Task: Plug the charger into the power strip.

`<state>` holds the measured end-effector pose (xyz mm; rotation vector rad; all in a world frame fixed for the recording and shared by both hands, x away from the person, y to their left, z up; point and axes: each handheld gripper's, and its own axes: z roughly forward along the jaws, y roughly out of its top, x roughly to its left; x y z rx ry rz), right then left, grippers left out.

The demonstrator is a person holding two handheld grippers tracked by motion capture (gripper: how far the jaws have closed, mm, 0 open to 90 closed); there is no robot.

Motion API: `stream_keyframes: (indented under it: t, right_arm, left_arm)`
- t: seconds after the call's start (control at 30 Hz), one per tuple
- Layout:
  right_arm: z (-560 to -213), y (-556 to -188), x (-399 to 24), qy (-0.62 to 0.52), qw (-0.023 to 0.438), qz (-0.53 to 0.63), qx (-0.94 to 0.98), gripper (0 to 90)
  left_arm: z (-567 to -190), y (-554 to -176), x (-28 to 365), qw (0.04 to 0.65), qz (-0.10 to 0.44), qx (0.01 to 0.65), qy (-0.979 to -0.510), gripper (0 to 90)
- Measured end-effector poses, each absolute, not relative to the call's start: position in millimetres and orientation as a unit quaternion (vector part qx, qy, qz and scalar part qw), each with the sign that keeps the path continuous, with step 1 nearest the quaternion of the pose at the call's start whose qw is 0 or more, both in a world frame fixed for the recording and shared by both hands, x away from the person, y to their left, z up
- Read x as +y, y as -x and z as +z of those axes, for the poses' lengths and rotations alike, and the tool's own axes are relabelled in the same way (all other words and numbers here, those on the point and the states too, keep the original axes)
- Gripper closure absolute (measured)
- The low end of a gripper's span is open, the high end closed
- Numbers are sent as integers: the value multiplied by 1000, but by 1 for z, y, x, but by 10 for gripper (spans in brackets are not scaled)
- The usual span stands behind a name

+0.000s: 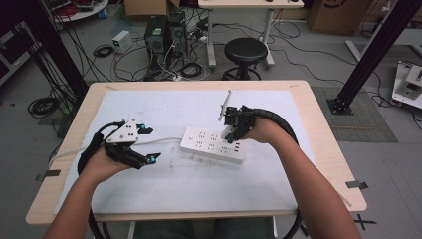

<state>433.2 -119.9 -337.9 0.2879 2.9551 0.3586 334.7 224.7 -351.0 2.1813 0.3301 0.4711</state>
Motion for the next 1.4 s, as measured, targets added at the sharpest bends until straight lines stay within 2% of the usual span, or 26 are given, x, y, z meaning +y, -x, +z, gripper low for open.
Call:
stream_keyframes:
  t: [0.13,1.07,1.4]
  right_arm:
    - [-344,-440,-112,-82,57,93,991,631]
    - [-353,-462,-91,-72,18,26,997,632]
    - [-362,-461,-82,-78,21,12,997,635]
  left_arm:
    - [-353,-334,224,429,186,130,-874,178]
    - [-359,-336,234,434,190,145,-868,178]
    - [-359,-336,232,431,189,141,-871,178]
